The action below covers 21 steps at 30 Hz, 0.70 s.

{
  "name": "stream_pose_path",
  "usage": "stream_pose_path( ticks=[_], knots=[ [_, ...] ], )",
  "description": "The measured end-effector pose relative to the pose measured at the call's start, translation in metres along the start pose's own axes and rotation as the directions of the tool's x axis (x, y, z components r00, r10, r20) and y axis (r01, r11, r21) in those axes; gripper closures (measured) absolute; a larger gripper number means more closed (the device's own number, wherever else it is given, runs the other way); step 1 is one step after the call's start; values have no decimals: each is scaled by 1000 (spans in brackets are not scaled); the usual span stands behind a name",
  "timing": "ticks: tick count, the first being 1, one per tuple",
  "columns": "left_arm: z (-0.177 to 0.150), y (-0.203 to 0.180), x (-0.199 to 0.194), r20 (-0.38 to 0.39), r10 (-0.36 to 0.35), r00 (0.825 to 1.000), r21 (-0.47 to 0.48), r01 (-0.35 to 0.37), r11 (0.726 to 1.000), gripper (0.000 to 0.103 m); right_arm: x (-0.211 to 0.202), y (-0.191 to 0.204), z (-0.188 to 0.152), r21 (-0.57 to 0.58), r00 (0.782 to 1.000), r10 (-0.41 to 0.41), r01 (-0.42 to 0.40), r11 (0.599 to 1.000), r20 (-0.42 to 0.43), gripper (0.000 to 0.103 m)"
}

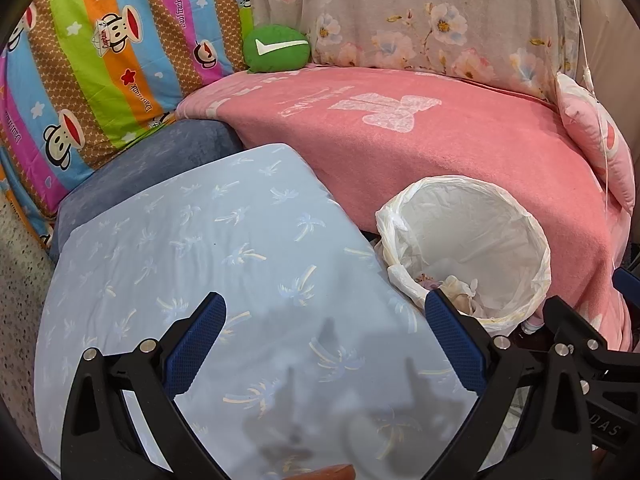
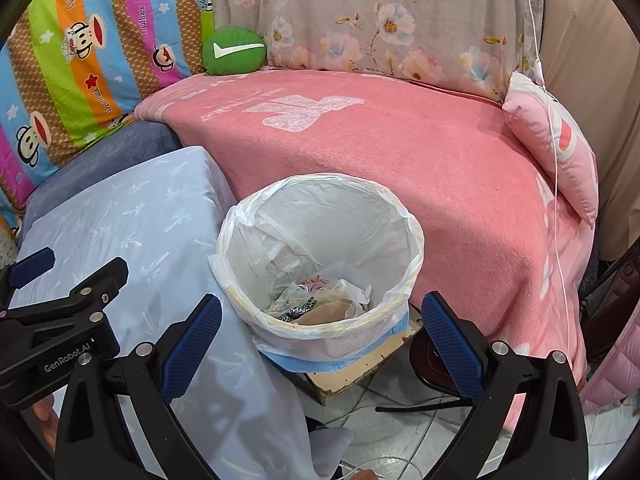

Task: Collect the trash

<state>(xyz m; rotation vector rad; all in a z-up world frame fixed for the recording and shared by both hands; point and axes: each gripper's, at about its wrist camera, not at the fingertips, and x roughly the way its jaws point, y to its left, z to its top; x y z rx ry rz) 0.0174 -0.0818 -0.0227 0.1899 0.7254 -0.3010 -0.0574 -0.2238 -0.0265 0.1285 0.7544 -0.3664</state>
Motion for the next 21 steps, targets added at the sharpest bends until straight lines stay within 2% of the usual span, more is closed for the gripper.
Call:
stream_pose_path(
  ticks=[21],
  knots=[
    [-2, -5, 2, -2, 22, 1000, 7, -22, 1000, 7, 2, -4, 0, -1, 1000, -4, 4, 1000, -6, 5]
  ],
)
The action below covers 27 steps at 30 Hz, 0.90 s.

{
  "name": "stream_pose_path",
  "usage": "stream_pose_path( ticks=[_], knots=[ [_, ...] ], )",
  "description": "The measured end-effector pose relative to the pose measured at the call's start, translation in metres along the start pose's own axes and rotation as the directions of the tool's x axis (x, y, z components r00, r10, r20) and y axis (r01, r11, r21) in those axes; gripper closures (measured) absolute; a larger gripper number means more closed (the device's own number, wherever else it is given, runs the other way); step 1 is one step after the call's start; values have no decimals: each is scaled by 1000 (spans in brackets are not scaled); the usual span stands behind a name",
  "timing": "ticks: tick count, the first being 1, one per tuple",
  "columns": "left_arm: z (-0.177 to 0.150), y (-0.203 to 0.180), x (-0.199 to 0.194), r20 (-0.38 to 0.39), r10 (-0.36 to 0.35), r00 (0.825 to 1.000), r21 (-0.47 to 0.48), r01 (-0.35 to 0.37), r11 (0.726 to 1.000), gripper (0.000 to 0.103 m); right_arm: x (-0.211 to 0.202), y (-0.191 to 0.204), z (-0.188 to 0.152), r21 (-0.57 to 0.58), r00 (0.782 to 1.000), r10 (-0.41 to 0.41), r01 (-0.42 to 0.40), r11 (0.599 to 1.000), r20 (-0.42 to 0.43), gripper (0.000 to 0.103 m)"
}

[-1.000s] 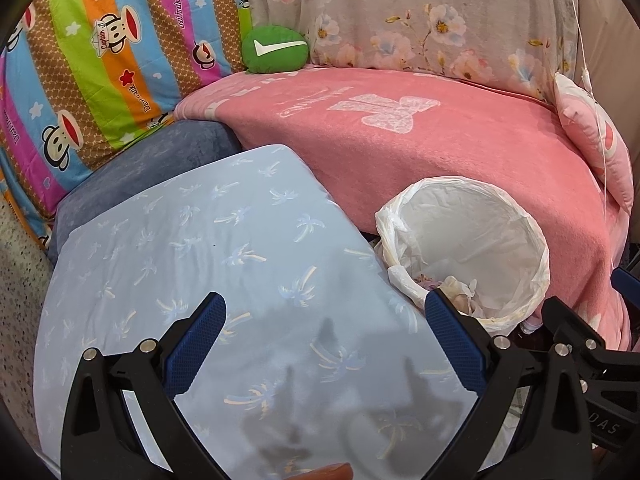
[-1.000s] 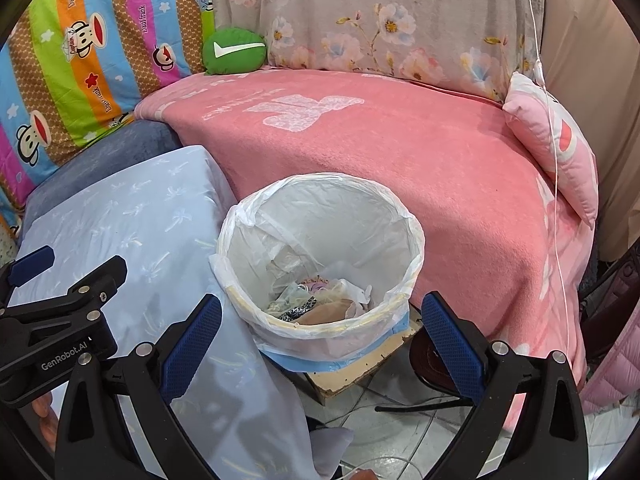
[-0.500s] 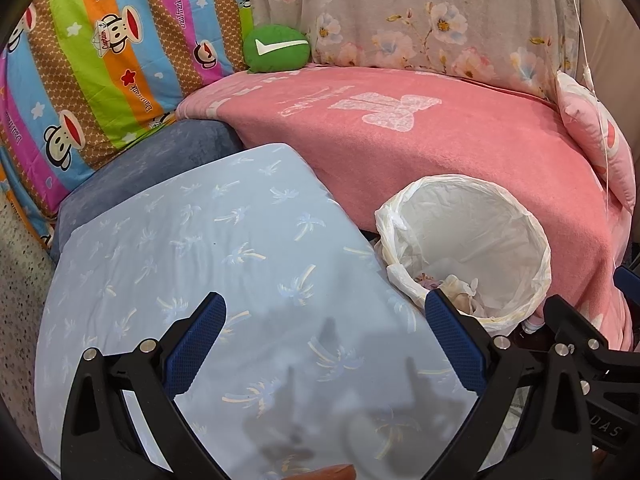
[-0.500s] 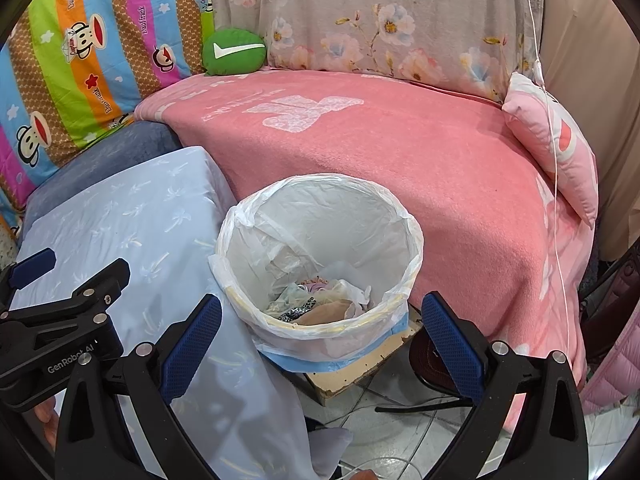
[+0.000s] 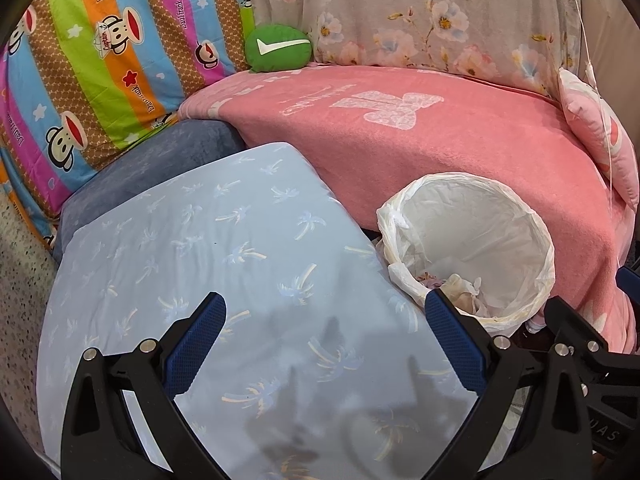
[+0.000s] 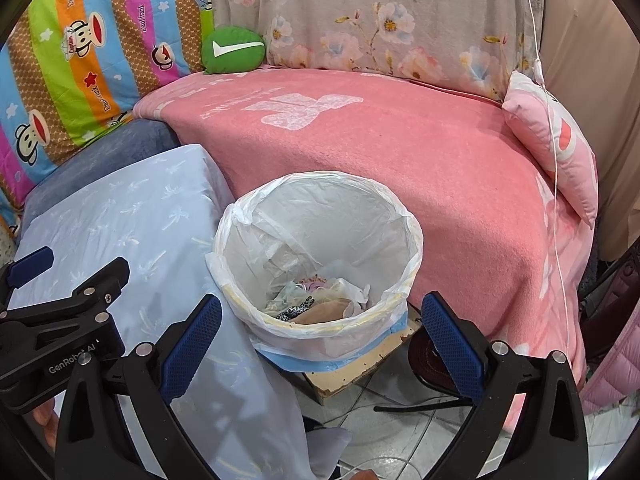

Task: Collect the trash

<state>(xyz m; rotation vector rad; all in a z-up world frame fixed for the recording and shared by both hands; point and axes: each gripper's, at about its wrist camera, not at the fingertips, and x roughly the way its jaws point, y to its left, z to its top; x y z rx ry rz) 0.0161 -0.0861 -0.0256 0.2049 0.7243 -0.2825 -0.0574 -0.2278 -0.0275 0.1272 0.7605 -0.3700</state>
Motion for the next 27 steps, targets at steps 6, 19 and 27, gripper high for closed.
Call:
stream_pose_path(
  ticks=[6, 19, 27],
  knots=[
    [0, 0, 0, -2, 4, 1000, -2, -4, 1000, 7, 3, -2, 0, 4, 1000, -6, 6, 1000, -3, 5],
    [1, 1, -2, 1, 13, 1000, -12, -13, 1000, 7, 0, -2, 1, 3, 1000, -7, 7, 1000, 3, 5],
    [1, 3, -3, 2, 14, 1000, -16, -14, 1000, 7, -2, -2, 2, -2, 1000, -6, 6, 1000, 8, 5]
  ],
)
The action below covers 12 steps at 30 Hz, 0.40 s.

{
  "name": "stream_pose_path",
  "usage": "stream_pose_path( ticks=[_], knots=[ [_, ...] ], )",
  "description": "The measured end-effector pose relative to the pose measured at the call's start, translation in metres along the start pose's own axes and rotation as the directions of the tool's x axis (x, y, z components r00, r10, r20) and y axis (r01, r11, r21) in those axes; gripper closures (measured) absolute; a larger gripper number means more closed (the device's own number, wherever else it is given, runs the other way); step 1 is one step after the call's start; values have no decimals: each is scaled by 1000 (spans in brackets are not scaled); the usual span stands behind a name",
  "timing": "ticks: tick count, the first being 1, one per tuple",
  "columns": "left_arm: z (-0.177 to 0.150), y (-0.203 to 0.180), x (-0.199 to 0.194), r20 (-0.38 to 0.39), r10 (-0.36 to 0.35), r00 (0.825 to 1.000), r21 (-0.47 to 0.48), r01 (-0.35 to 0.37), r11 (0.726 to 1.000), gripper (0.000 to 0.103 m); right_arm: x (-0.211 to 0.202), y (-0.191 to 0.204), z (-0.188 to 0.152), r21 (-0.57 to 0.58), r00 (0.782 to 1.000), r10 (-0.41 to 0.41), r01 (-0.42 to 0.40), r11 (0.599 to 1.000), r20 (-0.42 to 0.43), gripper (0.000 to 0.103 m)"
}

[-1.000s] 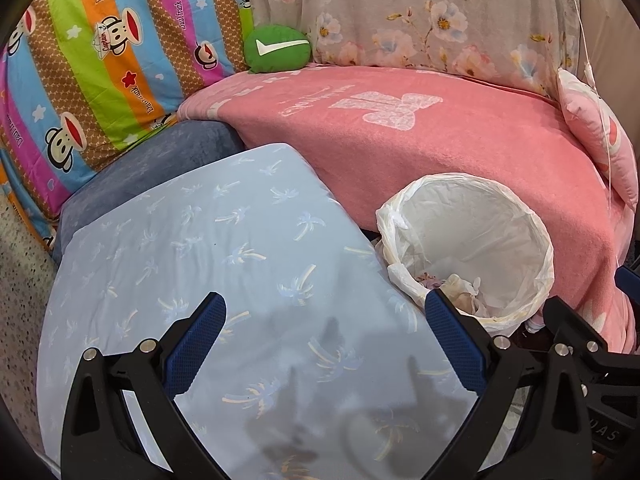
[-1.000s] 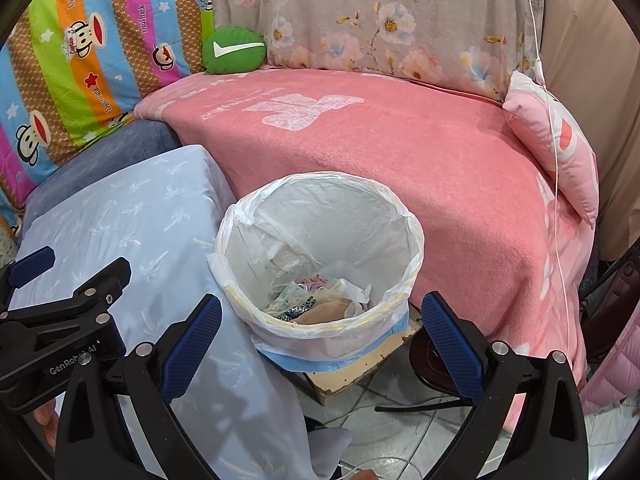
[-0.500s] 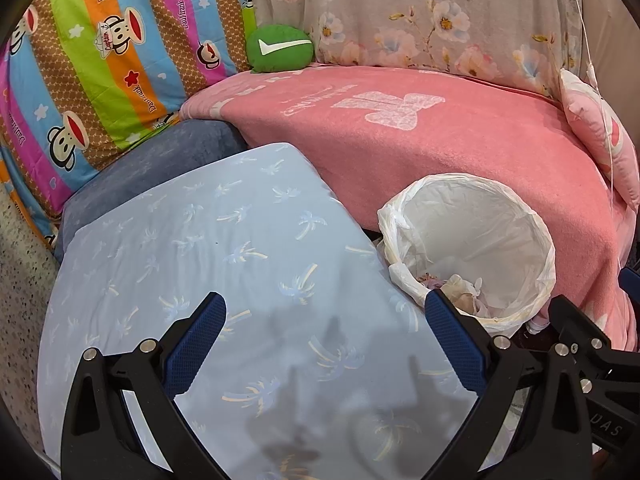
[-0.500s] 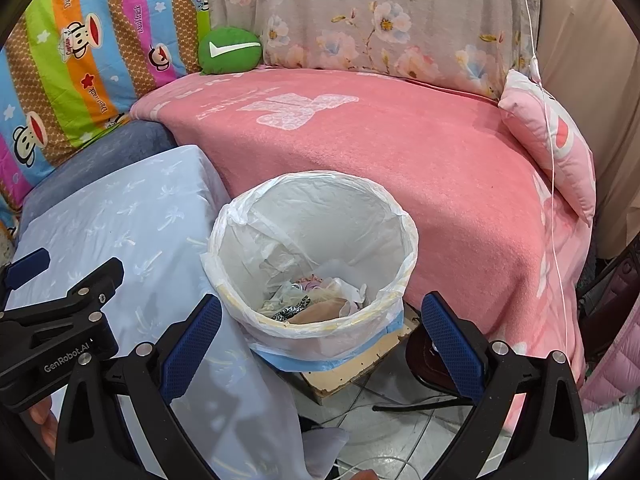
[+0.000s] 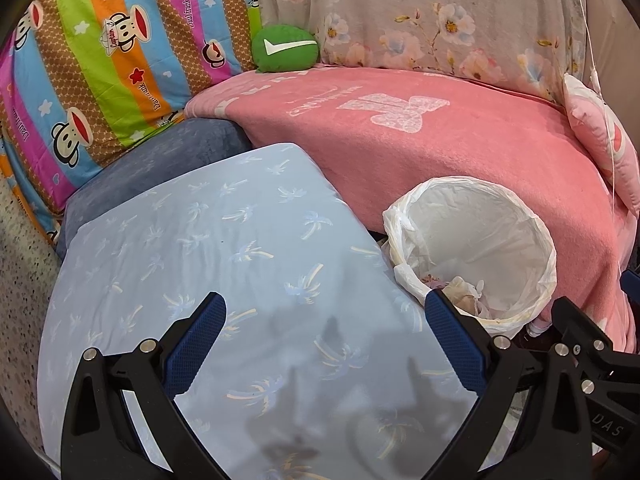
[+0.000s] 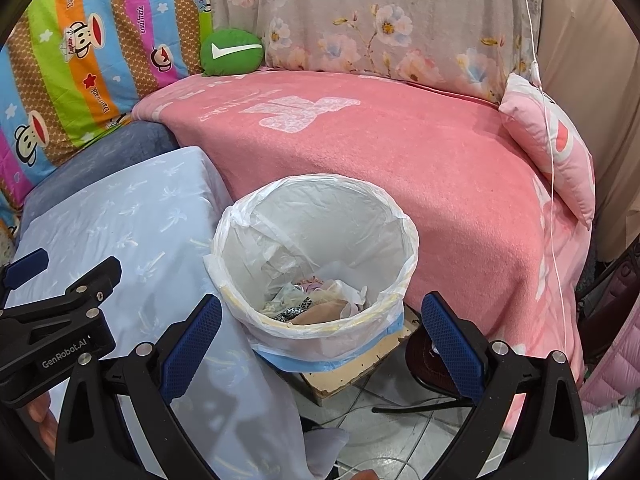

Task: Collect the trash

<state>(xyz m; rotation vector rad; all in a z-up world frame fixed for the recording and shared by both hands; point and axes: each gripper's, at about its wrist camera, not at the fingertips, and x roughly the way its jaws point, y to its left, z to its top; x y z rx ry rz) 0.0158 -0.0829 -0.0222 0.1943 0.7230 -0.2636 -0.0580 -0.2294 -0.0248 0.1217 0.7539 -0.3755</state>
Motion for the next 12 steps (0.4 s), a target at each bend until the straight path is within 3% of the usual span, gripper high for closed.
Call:
stream_pose_path(
  ticks=[12],
  knots=[
    [0, 1, -2, -5, -17, 1000, 0, 17, 1000, 7, -2, 2, 2, -1, 1000, 0, 0, 1000, 1, 5]
  ],
)
